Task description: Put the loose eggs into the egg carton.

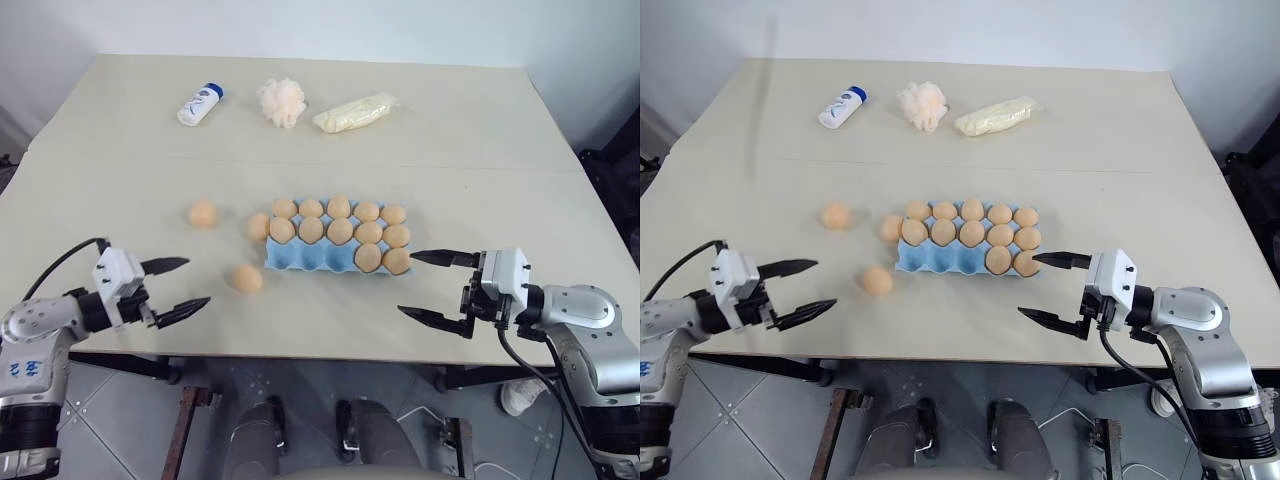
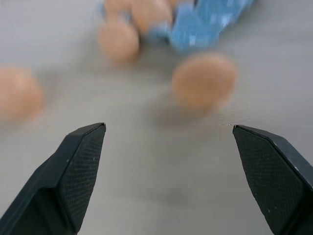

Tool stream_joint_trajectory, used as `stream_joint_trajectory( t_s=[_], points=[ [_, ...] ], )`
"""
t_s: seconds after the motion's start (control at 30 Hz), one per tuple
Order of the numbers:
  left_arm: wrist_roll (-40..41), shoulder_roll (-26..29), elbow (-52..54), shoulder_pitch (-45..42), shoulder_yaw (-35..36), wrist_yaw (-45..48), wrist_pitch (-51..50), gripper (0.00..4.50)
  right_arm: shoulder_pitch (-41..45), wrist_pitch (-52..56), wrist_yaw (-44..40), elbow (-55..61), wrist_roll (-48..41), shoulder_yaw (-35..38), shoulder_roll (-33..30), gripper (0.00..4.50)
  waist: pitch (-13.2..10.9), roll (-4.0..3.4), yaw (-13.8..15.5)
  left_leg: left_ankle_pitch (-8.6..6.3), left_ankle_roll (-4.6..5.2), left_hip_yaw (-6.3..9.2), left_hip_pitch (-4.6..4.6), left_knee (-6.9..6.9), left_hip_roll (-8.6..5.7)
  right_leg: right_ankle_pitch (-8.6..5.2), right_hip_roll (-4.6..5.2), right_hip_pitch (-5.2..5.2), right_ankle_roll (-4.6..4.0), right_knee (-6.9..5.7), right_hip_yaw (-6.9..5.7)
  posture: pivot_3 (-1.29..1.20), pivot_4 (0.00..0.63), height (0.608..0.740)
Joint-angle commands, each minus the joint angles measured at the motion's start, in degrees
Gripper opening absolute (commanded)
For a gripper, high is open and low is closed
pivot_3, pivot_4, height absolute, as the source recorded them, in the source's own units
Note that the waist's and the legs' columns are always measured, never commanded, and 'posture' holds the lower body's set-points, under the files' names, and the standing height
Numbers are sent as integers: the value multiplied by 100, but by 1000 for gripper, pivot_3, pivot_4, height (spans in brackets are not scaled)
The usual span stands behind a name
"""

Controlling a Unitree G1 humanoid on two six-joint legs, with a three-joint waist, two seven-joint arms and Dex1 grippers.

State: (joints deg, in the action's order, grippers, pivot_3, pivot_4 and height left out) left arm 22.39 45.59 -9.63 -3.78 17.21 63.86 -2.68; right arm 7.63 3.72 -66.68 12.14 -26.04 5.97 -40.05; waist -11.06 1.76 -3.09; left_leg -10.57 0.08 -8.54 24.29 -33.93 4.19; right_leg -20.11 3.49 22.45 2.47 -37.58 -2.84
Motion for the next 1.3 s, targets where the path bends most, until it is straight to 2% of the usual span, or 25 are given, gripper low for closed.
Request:
stream_joint_trajectory(
  t_s=[0.03, 0.2, 0.3, 0.4, 0.5, 0.63, 0.8, 0.9, 1.03, 1.07, 1.1, 1.3],
  points=[
    [108, 166, -25, 209, 337, 66, 76, 4441, 137, -338, -68, -218, -59, 148, 42, 4489, 0, 0, -5, -1, -1, 0, 0, 0, -1, 0, 2, 0, 0, 1, 0, 0, 150, 740],
    [187, 11, 314, 326, 380, -69, 29, 4441, 135, -476, -93, -380, -19, 19, 105, 4489, 0, 0, 7, -3, -3, 2, 1, 11, -3, -26, 15, -1, -58, 20, 1, 0, 150, 740],
    [237, -166, 668, 258, 228, -216, -91, 4441, 111, -533, -79, -384, 27, -20, 114, 4489, 0, 0, 2, -3, -3, 2, 2, 23, -4, -23, 16, 0, -52, 26, 1, 0, 150, 740],
    [222, -440, 1220, 123, -161, -465, -383, 4441, 126, -573, -11, -383, 116, -44, 98, 4489, 0, -1, 7, -3, -4, 2, 2, 27, -5, -1, 15, 1, -11, 22, -1, 0, 150, 740],
    [152, -631, 1336, -14, -507, -515, -539, 4441, 141, -646, 51, -368, 232, -57, 68, 4489, 1, -2, -5, -1, -4, 2, 2, 25, -4, 0, 8, 0, -9, 20, -2, 0, 150, 740],
    [-290, -1041, 854, -555, -1121, -696, -326, 4441, 207, -497, 99, -172, 221, -86, 26, 4489, 0, -2, 11, 0, -3, 1, 0, 6, -3, 2, 3, -2, -6, 8, -2, 0, 150, 740],
    [-634, -1350, 260, -925, -1391, -970, -10, 4441, 102, -356, 225, 37, 181, -61, 39, 4489, 1, -1, 9, 2, 0, 0, 0, -2, -4, 6, 3, -5, 2, 7, 1, 0, 150, 740],
    [-707, -1447, 109, -979, -1432, -1019, 147, 3826, -30, -317, 293, 148, 182, -35, 47, 4500, 0, -1, 32, 4, 5, 1, 1, -2, -4, 6, 2, -4, 2, 7, -1, 0, 150, 740],
    [-641, -1493, 64, -969, -1349, -1099, 192, 2548, -129, -328, 392, 154, 201, -15, 77, 4500, 1, -1, 40, 8, 13, 1, 0, -2, -3, 7, 1, -6, 3, 6, -1, 0, 150, 740],
    [-603, -1483, 94, -945, -1327, -1084, 185, 2350, -150, -344, 408, 150, 208, -21, 83, 4500, 0, -1, 40, 6, 8, 1, 0, -2, -4, 7, 1, -6, 4, 5, -1, 0, 150, 740],
    [-546, -1457, 174, -900, -1288, -1055, 162, 2220, -172, -345, 432, 153, 207, -24, 90, 4500, 1, -1, 39, 5, 7, 1, 0, -4, -4, 7, 1, -6, 4, 3, -1, 0, 150, 740],
    [128, -1150, 965, -655, -824, -701, -101, 2220, -350, -360, 496, 162, 208, -2, 73, 4500, 0, 0, 32, 5, 6, 1, 0, -7, -3, 8, 1, -7, 5, 2, -1, 0, 150, 740]
  ],
)
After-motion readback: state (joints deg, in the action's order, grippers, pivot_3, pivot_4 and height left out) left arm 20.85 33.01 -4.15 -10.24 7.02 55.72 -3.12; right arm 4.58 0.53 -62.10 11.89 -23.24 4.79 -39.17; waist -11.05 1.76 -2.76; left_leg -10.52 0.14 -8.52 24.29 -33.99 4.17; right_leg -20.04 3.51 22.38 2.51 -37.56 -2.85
